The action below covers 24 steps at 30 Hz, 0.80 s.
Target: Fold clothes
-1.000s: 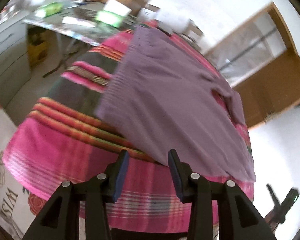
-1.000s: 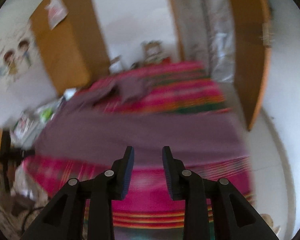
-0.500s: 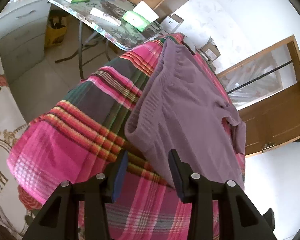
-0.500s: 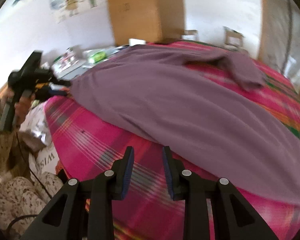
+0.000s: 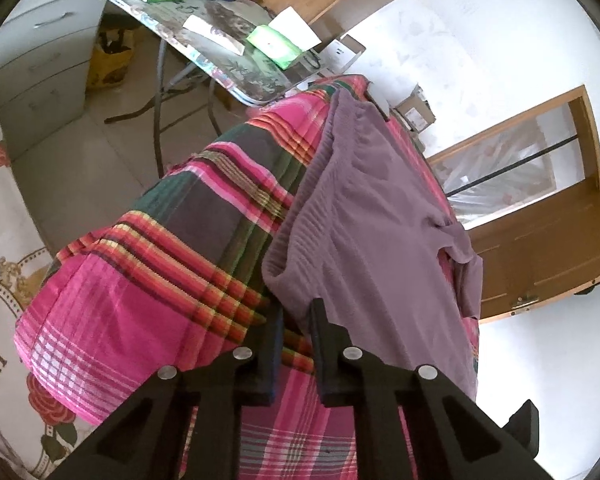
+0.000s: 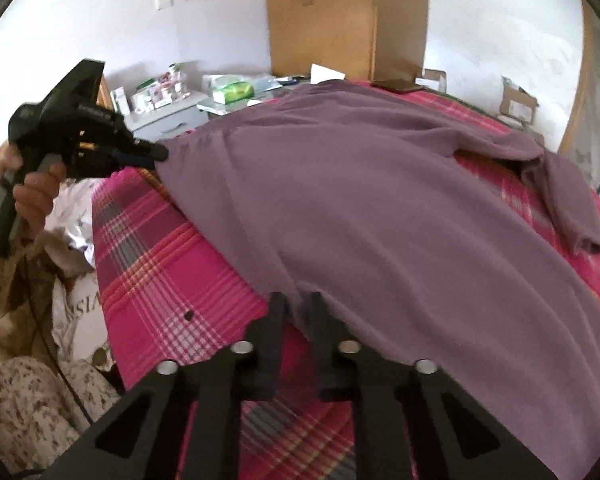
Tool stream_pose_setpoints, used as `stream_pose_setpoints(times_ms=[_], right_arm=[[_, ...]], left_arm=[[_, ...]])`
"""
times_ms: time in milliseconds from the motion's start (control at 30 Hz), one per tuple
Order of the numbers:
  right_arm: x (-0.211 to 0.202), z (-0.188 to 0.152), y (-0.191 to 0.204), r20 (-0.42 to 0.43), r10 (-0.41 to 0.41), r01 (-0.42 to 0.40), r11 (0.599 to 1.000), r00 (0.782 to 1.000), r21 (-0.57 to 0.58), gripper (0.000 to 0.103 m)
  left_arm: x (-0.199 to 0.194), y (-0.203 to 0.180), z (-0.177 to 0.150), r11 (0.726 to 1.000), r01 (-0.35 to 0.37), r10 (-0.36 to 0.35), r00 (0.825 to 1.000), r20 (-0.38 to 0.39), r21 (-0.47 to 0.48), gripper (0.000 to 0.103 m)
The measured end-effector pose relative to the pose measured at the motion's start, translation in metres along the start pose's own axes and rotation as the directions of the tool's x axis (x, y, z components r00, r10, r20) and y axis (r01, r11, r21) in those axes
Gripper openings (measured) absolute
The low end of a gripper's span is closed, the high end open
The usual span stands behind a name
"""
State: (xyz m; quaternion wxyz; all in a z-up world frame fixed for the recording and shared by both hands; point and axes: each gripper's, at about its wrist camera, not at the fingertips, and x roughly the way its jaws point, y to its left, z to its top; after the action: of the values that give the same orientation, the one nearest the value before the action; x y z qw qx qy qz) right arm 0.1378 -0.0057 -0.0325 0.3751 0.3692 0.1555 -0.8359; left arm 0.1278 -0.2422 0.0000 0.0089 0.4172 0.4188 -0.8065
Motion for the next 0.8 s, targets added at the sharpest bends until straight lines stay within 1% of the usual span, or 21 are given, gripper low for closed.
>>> stream_pose_setpoints(times_ms=[67, 133, 233, 267, 333, 400, 467, 567, 633, 800], right_arm=[[0.000, 0.001, 0.000, -0.001, -0.008, 0.008, 1.000, 1.000, 0.002, 0.003], [-0.002, 0.003, 0.000, 0.004, -0.020, 0.020, 1.000, 1.000, 0.010, 0.002], [-0.015, 0.008, 0.007, 0.038, -0.002, 0.001, 1.000, 0.999, 0.020, 0.002], [-0.022, 0.011, 0.010, 0.055, 0.011, -0.012, 1.000, 0.998, 0.021, 0.002], [-0.038, 0.014, 0.013, 0.087, 0.067, -0.071, 0.996, 0.994, 0.049, 0.002], [-0.048, 0.014, 0.016, 0.105, 0.130, -0.138, 0.988, 0.986, 0.075, 0.002], [-0.041, 0.011, 0.021, 0.077, 0.112, -0.117, 0.991, 0.991, 0.064, 0.002], [-0.019, 0.006, 0.017, 0.025, 0.119, -0.121, 0.986, 0.993, 0.113, 0.002], [-0.011, 0.003, 0.017, 0.011, 0.116, -0.116, 0.985, 0.993, 0.128, 0.002], [-0.010, -0.002, 0.019, 0.009, 0.118, -0.118, 0.983, 0.993, 0.138, 0.002]], left_arm=[[-0.004, -0.001, 0.001, 1.000, 0.021, -0.021, 1.000, 0.010, 0.001, 0.011], [-0.008, -0.002, 0.002, 1.000, 0.030, -0.030, 0.999, 0.021, 0.004, 0.011], [-0.017, 0.002, 0.004, 0.999, 0.051, -0.051, 0.997, 0.052, 0.003, 0.010], [-0.018, 0.004, 0.005, 0.998, 0.057, -0.057, 0.997, 0.057, 0.001, 0.010], [-0.023, 0.012, 0.006, 0.997, 0.075, -0.073, 0.995, 0.075, -0.019, 0.009], [-0.022, 0.016, 0.005, 0.997, 0.068, -0.067, 0.995, 0.073, -0.022, 0.009], [-0.017, 0.020, 0.004, 0.998, 0.060, -0.058, 0.996, 0.064, -0.035, 0.009], [-0.012, 0.027, 0.004, 0.997, 0.049, -0.046, 0.997, 0.054, -0.053, 0.009], [-0.012, 0.030, 0.004, 0.997, 0.047, -0.044, 0.998, 0.053, -0.055, 0.009], [-0.012, 0.033, 0.004, 0.997, 0.051, -0.047, 0.997, 0.055, -0.064, 0.009]])
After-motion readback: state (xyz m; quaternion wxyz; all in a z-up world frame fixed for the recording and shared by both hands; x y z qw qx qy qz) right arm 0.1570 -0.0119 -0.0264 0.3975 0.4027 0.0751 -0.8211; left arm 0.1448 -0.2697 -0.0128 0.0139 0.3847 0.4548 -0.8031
